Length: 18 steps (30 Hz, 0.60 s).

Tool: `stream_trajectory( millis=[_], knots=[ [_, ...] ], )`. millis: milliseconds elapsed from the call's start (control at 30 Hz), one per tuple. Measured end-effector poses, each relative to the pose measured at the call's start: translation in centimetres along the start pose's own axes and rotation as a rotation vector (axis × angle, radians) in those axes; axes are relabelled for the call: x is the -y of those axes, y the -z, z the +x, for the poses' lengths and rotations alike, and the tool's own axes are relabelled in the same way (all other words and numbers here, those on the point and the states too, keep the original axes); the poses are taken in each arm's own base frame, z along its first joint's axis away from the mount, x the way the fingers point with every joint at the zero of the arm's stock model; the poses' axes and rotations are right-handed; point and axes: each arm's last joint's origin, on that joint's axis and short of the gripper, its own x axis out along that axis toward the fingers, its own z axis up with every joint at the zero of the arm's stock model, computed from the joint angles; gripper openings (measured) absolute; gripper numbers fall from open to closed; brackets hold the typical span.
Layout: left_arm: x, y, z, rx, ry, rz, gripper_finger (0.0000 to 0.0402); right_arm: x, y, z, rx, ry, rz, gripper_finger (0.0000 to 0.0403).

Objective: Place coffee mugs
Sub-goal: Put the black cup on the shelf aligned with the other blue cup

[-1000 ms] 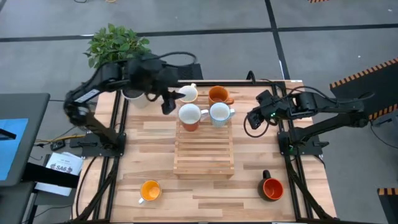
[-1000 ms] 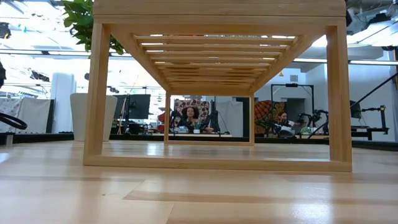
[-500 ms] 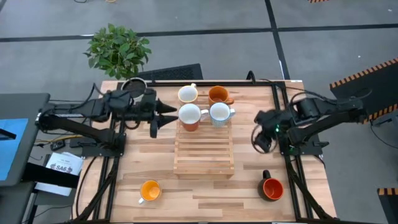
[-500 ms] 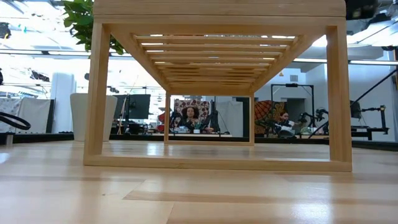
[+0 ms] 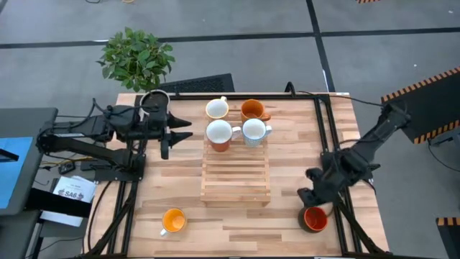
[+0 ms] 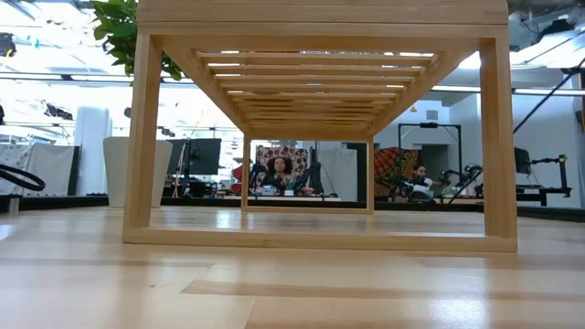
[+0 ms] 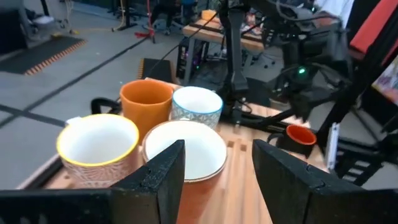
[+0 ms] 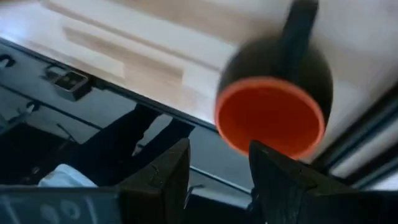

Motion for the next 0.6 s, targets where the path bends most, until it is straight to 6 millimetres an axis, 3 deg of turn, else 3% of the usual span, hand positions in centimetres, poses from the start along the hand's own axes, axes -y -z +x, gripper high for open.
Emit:
stream_trajectory(
  millis=[167,300,600],
  knots=[
    [0.0,0.0,-0.1,-0.005,-0.001,0.073,0.0171,0.3,1.9,1.9,-0.023,0.063,0.140,0.0192],
    [0.0,0.1,0.0,-0.011,-0.002,0.101,0.0171,-0.7,2.8,4.1,-0.047,0.050,0.142,0.0192],
    [-0.1,0.3,0.0,-0.030,-0.011,0.106,0.0171,-1.3,2.2,8.2,0.039,0.154,0.126,0.0192]
  ],
)
